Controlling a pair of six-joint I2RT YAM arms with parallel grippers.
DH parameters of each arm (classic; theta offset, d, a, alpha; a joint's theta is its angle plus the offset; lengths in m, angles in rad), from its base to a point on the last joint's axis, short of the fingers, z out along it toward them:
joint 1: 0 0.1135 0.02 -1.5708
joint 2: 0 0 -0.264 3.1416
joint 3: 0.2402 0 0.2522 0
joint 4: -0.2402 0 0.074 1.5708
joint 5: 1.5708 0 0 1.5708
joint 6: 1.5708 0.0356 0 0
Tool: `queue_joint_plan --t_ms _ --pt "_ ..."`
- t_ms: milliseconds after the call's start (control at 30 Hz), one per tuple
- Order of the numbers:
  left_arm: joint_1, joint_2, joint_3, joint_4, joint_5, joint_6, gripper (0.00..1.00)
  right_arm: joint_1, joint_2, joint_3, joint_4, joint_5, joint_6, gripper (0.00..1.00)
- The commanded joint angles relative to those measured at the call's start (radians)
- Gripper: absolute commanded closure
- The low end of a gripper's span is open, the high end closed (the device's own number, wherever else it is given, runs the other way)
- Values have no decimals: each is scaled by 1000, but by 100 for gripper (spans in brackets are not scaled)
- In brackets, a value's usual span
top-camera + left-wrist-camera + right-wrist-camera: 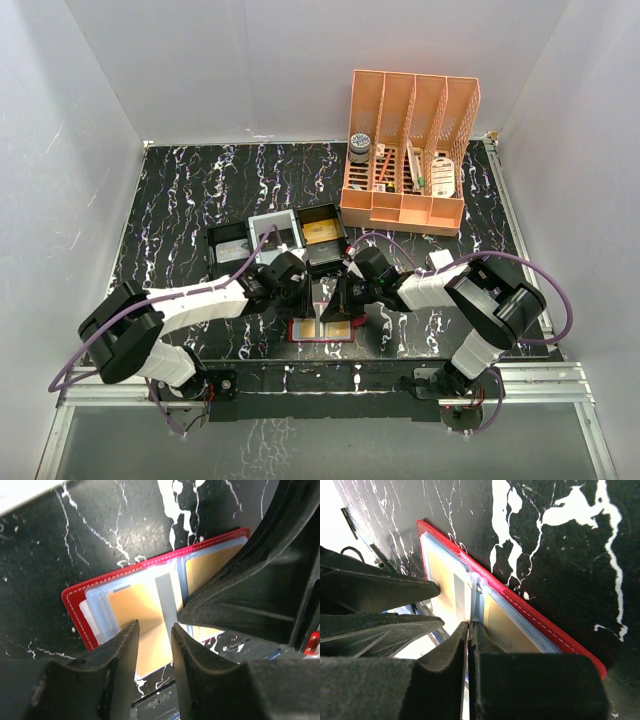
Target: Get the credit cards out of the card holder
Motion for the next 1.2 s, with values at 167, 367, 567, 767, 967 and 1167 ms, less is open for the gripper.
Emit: queue_joint_plan --t_ms 167,367,567,767,967,1167 --pt "-22 49 -6 -132 -122 -46 76 -17 -31 1 22 -16 -9 100" --pt "-23 -8 -66 -100 -105 -47 76 -52 -63 -37 62 -44 4 100" --pt "-23 -26 -79 -49 -46 -7 76 -58 -62 -43 86 -80 8 100" --pt "-29 -65 -71 -58 -54 -7 74 -56 -43 -26 74 -61 18 85" --pt "-30 -127 -63 -61 -34 1 68 -50 -23 -10 74 -53 19 81" --pt "-30 -74 -66 -40 1 9 72 -23 1 13 73 -45 19 81"
